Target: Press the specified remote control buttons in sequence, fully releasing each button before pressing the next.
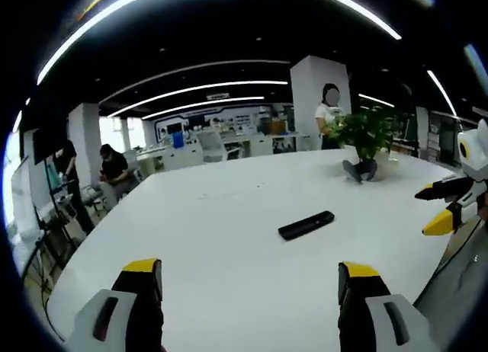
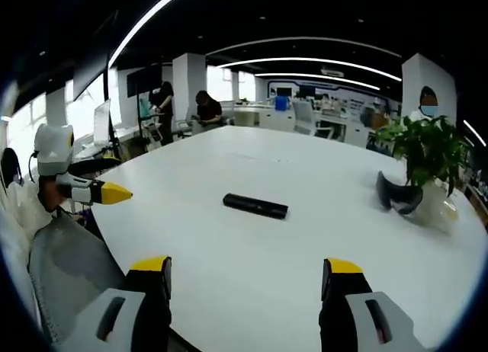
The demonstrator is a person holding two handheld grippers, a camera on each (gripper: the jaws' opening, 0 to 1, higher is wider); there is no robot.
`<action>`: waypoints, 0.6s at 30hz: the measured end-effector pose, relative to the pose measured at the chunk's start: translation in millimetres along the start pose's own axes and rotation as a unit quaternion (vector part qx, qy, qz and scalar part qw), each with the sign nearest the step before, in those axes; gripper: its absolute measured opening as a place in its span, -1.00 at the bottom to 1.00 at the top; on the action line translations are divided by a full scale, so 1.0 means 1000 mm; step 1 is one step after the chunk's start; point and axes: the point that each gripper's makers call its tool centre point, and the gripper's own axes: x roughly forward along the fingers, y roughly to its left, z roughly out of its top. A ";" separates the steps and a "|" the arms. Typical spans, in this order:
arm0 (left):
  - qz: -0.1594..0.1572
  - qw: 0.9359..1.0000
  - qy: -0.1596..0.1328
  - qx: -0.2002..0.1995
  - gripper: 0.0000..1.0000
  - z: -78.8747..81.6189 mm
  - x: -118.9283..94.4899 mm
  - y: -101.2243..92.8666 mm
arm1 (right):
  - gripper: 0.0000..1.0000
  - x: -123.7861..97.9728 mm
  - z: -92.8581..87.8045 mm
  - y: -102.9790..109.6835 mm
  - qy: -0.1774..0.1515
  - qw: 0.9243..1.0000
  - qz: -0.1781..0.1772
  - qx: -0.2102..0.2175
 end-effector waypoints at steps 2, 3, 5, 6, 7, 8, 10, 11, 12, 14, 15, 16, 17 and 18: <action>0.001 1.000 -0.011 0.003 1.00 0.004 -0.002 0.000 | 0.60 0.001 -0.001 0.001 0.004 1.000 0.002 -0.001; 0.002 1.000 -0.016 0.002 1.00 0.005 -0.002 0.000 | 0.60 0.001 -0.001 0.002 0.005 1.000 0.002 -0.003; 0.004 1.000 -0.018 -0.002 1.00 0.006 -0.002 0.002 | 0.60 0.001 -0.002 0.002 0.006 1.000 0.002 -0.006; 0.005 1.000 -0.019 -0.003 0.99 0.006 -0.002 0.003 | 0.60 0.001 -0.003 0.002 0.008 1.000 0.003 -0.006; 0.006 1.000 -0.019 -0.004 0.98 0.007 -0.003 0.003 | 0.60 0.002 -0.003 0.002 0.009 1.000 0.002 -0.007; 0.007 1.000 -0.020 -0.005 0.98 0.007 -0.003 0.004 | 0.60 0.001 -0.003 0.002 0.010 1.000 0.002 -0.008; 0.006 1.000 -0.022 -0.008 0.98 0.008 -0.003 0.004 | 0.60 0.001 -0.003 0.002 0.009 1.000 0.003 -0.006; 0.006 1.000 -0.022 -0.008 0.98 0.008 -0.003 0.004 | 0.60 0.001 -0.003 0.002 0.009 1.000 0.002 -0.006; 0.005 1.000 -0.020 -0.008 0.98 0.007 -0.003 0.003 | 0.60 0.001 -0.003 0.002 0.009 1.000 0.002 -0.006; 0.000 1.000 -0.015 -0.005 0.98 0.005 -0.003 0.001 | 0.61 0.001 -0.003 0.003 0.009 1.000 0.004 -0.005; 0.000 1.000 -0.015 -0.001 0.98 0.005 -0.003 0.000 | 0.61 0.001 -0.003 0.003 0.009 1.000 0.004 -0.006; -0.001 1.000 -0.015 0.001 0.98 0.006 -0.003 -0.001 | 0.60 0.001 -0.003 0.003 0.009 1.000 0.004 -0.007; -0.002 1.000 -0.017 0.003 0.98 0.007 -0.003 -0.002 | 0.61 0.001 -0.003 0.003 0.009 1.000 0.004 -0.007; -0.004 1.000 -0.017 0.003 0.98 0.007 -0.003 -0.003 | 0.61 0.001 -0.003 0.003 0.008 1.000 0.004 -0.007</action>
